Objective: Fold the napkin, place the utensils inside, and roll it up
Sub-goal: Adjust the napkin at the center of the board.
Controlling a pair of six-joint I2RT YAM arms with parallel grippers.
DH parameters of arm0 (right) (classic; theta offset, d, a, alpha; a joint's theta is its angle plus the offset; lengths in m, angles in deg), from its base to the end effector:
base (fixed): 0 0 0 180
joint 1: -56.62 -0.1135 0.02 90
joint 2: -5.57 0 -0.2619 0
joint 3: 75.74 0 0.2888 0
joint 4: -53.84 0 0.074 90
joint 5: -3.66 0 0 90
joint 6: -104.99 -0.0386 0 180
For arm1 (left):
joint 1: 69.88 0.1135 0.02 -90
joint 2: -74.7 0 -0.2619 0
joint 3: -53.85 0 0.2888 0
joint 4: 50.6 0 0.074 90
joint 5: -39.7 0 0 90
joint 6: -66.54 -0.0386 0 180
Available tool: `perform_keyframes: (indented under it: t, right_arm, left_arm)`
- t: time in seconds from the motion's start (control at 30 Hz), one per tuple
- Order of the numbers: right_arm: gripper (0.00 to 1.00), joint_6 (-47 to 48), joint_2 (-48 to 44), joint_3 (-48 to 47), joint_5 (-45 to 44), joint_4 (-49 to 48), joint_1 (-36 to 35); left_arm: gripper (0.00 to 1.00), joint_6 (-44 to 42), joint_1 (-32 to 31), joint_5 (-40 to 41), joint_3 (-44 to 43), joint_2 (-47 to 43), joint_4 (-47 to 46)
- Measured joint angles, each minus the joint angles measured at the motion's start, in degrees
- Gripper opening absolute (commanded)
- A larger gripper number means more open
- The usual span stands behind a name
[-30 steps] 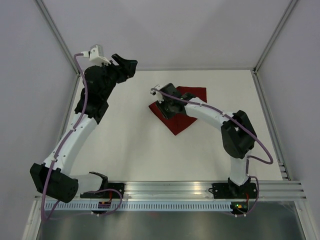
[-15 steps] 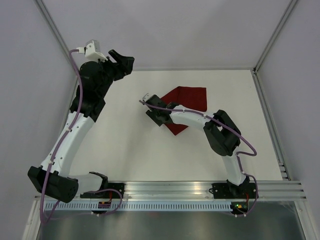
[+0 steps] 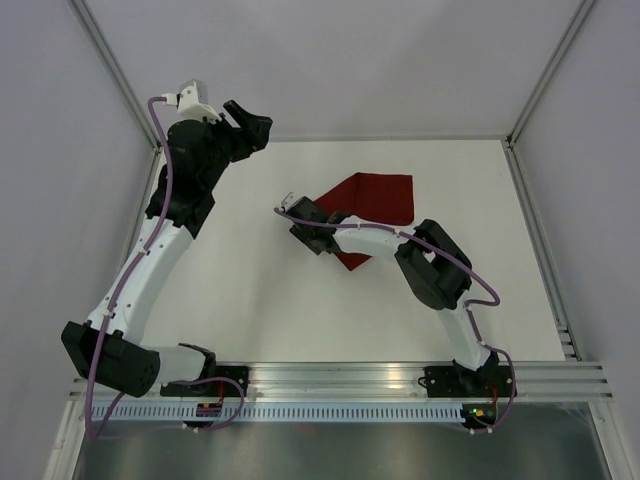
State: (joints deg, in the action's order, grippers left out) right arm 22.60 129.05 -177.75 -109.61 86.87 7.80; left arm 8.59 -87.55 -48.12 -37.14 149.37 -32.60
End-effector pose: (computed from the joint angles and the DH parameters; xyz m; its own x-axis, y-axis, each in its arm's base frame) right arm 0.3386 0.3639 0.1371 -0.4598 -0.7103 -0.5330 -0.6066 0.6895 -0.3957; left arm 0.3248 -0.1019 0.4439 -0.1654 -0.5038 -0.8478 0.2116 0.8215 -0.5295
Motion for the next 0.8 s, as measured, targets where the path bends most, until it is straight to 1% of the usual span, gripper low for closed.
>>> perform_keyframes:
  t: [0.1,0.33,0.43,0.53,0.67,0.8]
  right_arm:
    - [0.49,0.55,0.31,0.94,-0.22,-1.22,-0.02]
    - [0.46,1.66,0.46,2.54,-1.25,-4.28,-0.09]
    - [0.40,2.12,0.46,3.08,-1.42,-5.44,-0.09]
    - [0.39,2.67,0.46,3.54,-1.73,-6.23,-0.02]
    - [0.34,3.17,0.44,4.00,-1.97,-6.93,0.24]
    - [0.25,3.23,0.09,4.24,-0.63,-7.23,1.09]
  left_arm:
    - [0.77,0.00,0.20,-0.39,0.00,0.04,-0.02]
    - [0.77,-0.04,0.35,-0.79,0.00,0.07,-0.02]
    - [0.77,-0.07,0.35,-0.81,0.02,0.07,-0.02]
    - [0.77,-0.35,0.35,-0.81,0.04,0.11,-0.02]
    - [0.77,-0.70,0.35,-0.81,0.33,0.20,-0.04]
    - [0.77,-1.09,0.35,-0.81,0.46,0.22,-0.02]
